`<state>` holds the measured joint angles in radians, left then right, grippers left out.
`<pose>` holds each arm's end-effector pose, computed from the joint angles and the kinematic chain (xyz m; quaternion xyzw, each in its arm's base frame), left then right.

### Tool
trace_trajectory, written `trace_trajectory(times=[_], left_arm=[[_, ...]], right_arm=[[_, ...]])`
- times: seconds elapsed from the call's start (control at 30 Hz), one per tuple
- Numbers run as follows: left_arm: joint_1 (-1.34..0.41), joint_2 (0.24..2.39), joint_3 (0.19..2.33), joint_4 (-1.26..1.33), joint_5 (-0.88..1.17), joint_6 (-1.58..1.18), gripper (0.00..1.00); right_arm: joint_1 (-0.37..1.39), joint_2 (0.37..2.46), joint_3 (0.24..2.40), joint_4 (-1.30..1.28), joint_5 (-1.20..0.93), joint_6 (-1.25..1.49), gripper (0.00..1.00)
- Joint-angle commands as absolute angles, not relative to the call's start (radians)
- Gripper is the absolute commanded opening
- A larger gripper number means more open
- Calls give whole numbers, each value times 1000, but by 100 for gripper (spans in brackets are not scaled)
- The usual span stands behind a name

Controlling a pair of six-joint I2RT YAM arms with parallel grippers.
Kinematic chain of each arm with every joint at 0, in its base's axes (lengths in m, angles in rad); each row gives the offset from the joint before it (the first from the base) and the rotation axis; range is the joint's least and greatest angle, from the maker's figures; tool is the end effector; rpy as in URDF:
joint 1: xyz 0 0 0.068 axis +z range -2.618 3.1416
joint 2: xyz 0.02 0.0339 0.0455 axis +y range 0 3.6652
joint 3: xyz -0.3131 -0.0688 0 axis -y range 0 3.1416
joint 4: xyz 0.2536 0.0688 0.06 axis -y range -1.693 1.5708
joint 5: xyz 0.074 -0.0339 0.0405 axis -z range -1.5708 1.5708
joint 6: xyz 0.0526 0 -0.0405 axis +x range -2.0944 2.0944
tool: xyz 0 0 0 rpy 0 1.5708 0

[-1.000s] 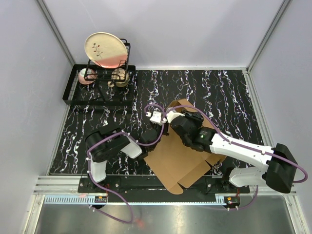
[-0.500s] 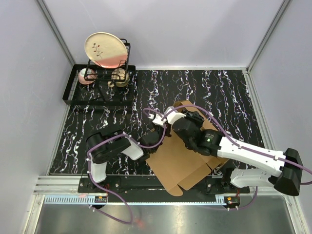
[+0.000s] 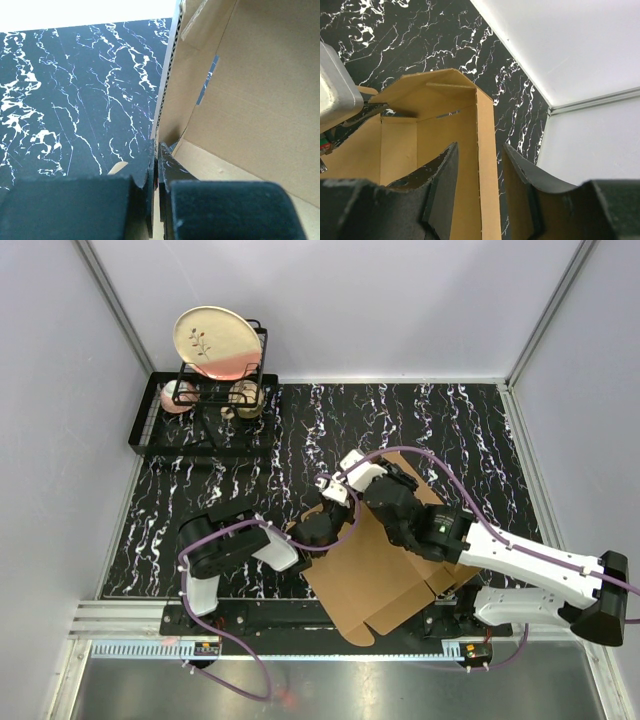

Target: Fold the paper box

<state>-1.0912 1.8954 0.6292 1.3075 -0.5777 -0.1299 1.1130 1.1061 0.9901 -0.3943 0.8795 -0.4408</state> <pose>0.1967 -0.3160 0.1912 0.1246 0.6835 -0.2350 0.6798 0.1390 0.1905 0.3711 -0.3937 0.7076 -0.1958 0.5531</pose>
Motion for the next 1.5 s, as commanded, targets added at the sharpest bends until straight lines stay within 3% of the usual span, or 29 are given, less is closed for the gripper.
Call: trace_trajectory(times=[0.0,0.5,0.77,1.47], left_arm=[[-1100,1876,644,1546,-621,-100,0],[-1104,1839,578,1551,-726,-55,0],[-1104,1855,552,1597,-701,-97,0],[-1104,1844,549,1618,-641,-126,2]], right_arm=[[1120,1062,1019,-330,884,-381,47],[925,1135,1109,-345,794,-46,44],[828,1213,1048,-365,723,63,44],[808,1223,969,-359,649,98,46]])
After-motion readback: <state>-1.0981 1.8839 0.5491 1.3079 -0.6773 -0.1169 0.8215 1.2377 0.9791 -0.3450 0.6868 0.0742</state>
